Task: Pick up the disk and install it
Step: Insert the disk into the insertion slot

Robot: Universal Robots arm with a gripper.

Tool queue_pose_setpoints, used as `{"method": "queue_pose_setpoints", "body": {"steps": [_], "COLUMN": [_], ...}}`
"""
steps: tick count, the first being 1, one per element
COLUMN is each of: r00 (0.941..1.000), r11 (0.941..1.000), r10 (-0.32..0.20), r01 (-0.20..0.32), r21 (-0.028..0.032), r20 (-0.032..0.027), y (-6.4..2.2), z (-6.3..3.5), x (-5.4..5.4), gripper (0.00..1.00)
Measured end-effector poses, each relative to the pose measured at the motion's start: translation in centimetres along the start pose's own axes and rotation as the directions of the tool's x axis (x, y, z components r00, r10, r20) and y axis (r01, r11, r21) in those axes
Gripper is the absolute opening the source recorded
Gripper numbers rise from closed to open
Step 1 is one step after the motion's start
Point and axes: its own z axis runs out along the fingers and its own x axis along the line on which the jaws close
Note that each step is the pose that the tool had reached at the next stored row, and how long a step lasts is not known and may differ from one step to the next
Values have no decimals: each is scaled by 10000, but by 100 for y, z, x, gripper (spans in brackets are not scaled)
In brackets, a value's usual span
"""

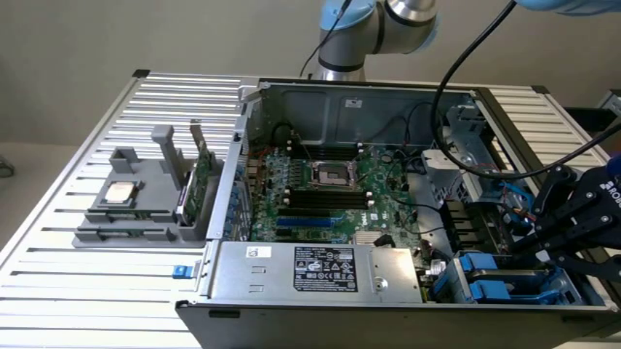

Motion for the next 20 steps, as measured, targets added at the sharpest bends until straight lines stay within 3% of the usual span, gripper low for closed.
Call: {"method": "queue_pose_setpoints", "body": {"steps": [7, 11, 14, 17, 20], "r00": [9999, 9997, 9994, 9990, 9988], "r11": [10000, 10000, 9999, 9996, 9991], "r10": [45, 78, 105, 146, 160], "r01": [-45, -78, -109, -157, -177], "r21": [-6, 23, 109, 254, 376], "r20": [139, 235, 319, 422, 470], "y": [7, 14, 21, 28, 62], "z": [0, -2, -1, -8, -15], "x": [26, 46, 52, 53, 57], "gripper": [17, 17, 17, 17, 17]}}
